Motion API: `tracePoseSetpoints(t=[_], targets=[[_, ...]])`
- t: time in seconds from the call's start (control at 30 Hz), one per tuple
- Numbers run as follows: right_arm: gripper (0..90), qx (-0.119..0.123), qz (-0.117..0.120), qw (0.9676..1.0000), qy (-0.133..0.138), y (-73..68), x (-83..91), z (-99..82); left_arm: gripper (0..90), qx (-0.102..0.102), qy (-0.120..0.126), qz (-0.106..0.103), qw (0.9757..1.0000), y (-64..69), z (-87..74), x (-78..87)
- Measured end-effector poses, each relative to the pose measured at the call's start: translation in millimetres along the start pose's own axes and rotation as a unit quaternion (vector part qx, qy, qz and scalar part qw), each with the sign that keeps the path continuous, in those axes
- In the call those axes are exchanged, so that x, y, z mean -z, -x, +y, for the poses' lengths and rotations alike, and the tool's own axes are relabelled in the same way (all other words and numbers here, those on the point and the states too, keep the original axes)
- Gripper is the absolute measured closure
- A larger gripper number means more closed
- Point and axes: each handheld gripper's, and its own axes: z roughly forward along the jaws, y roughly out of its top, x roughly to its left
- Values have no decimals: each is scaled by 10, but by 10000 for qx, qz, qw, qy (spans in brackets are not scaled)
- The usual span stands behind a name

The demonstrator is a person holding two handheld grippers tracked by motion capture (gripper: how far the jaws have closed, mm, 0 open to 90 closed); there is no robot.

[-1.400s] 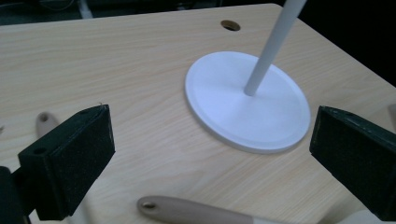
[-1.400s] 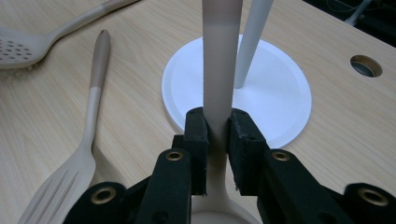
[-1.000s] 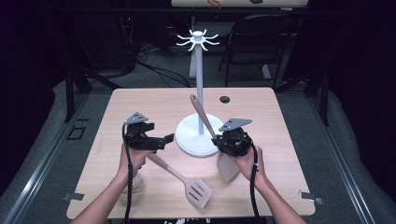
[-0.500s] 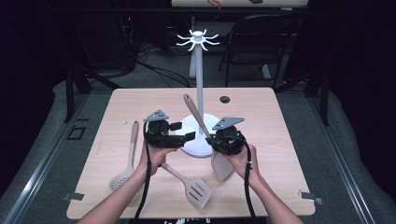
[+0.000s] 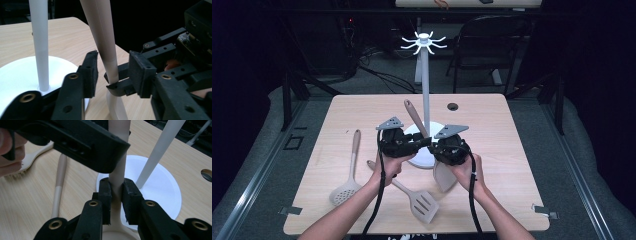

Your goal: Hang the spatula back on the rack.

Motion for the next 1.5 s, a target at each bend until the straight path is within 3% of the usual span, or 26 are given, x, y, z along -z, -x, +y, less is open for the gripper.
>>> tracePoseSetpoints(t=[0.13,0.37,0.47,0.8,0.87,0.97,1.23,1.3,1.5], targets=[[785,-58,-66,10000,-2,11,-1,-6,720,81,145,16,9999,-35,-1,-18],[785,-124,-136,9998,73,22,14,-7,752,148,134,-11,9998,-8,45,-66],[784,-130,-152,9996,181,40,41,-7,773,171,266,-134,9994,1,52,-75],[750,-169,-166,9988,434,75,137,0,777,-259,202,-208,9992,88,196,-74],[629,-249,-157,9982,519,121,202,-19,778,-359,164,-219,9990,108,226,-72],[522,-372,-91,9977,564,199,284,-71,778,-547,112,-252,9981,126,271,-73],[306,-524,-192,9973,481,380,481,-257,778,-768,140,-254,9966,123,358,-59],[207,-553,-255,9975,360,467,530,-342,777,-811,117,-236,9964,116,398,-50],[75,-573,-465,9973,14,624,564,-561,778,-936,160,-197,9953,99,518,-18]])
